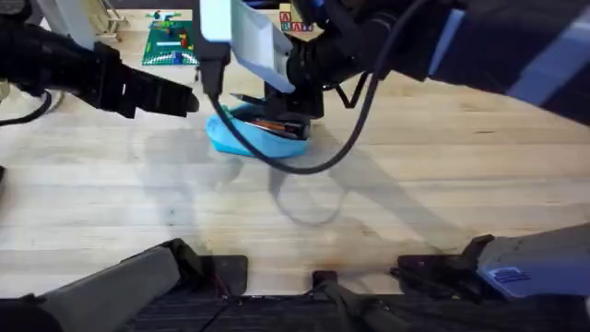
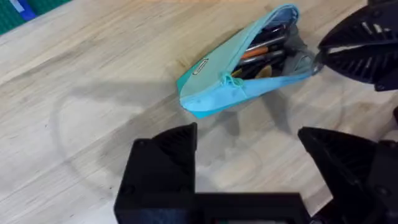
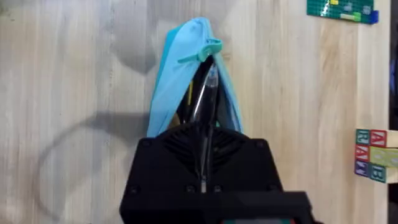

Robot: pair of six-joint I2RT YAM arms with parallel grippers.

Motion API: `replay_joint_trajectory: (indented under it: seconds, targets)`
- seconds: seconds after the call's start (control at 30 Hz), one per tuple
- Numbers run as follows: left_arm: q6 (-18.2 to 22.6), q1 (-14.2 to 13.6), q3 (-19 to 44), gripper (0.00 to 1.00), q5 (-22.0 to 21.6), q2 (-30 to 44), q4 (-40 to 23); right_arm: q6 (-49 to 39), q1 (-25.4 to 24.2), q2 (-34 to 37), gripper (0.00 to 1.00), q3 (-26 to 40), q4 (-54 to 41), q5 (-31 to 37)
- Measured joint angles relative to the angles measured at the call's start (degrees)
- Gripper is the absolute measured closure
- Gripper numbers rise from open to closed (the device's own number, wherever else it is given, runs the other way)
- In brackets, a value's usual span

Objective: Unzip the bag, pick up the pens from the table one at a time and place them inside, then zip the bag closed.

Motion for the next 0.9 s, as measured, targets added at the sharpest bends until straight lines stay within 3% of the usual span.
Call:
replay_joint_trajectory:
  seconds: [0.27, 0.9]
  targets:
    - [0.0, 0.0, 0.0, 0.005, 0.0, 0.0, -0.02, 0.04, -2.6, 2.0, 0.969, 0.0, 1.5, -3.24]
    - [0.0, 0.0, 0.0, 0.006, -0.02, 0.0, -0.02, 0.04, -2.59, 9.31, 0.969, 0.0, 2.95, -5.47]
